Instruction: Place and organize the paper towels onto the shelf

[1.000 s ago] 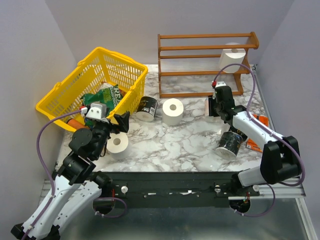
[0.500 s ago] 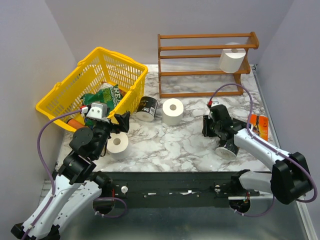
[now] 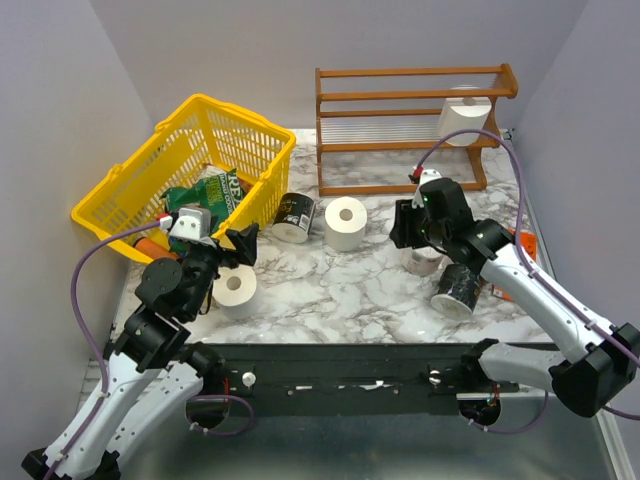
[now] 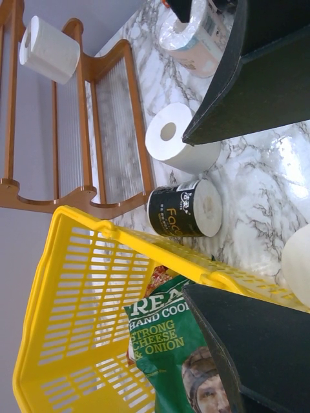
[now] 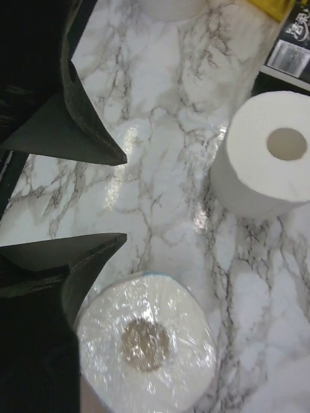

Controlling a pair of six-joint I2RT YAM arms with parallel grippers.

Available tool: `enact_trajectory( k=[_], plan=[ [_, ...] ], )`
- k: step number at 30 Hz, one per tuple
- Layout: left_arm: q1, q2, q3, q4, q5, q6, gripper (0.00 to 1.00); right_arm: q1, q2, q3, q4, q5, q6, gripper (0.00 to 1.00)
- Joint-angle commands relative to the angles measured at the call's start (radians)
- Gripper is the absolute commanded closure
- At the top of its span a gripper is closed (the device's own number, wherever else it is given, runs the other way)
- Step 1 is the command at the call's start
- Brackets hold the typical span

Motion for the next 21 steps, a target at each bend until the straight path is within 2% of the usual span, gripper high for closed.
enact_trajectory(
  k=[1, 12, 21],
  plan=[
    [-0.004, -0.011, -0.016, 0.007, -0.022, -0.004, 0.01, 0.003, 0.08, 0.098, -0.187, 0.227, -0.111, 0.41],
    [-0.004, -0.006, -0.016, 0.007, -0.028, -0.001, 0.01, -0.021, 0.249, 0.123, -0.192, 0.283, -0.154, 0.29],
    [-0.006, 0.011, -0.014, 0.01, -0.022, -0.001, 0.01, -0.055, 0.314, 0.105, -0.118, 0.266, -0.191, 0.27]
  ],
)
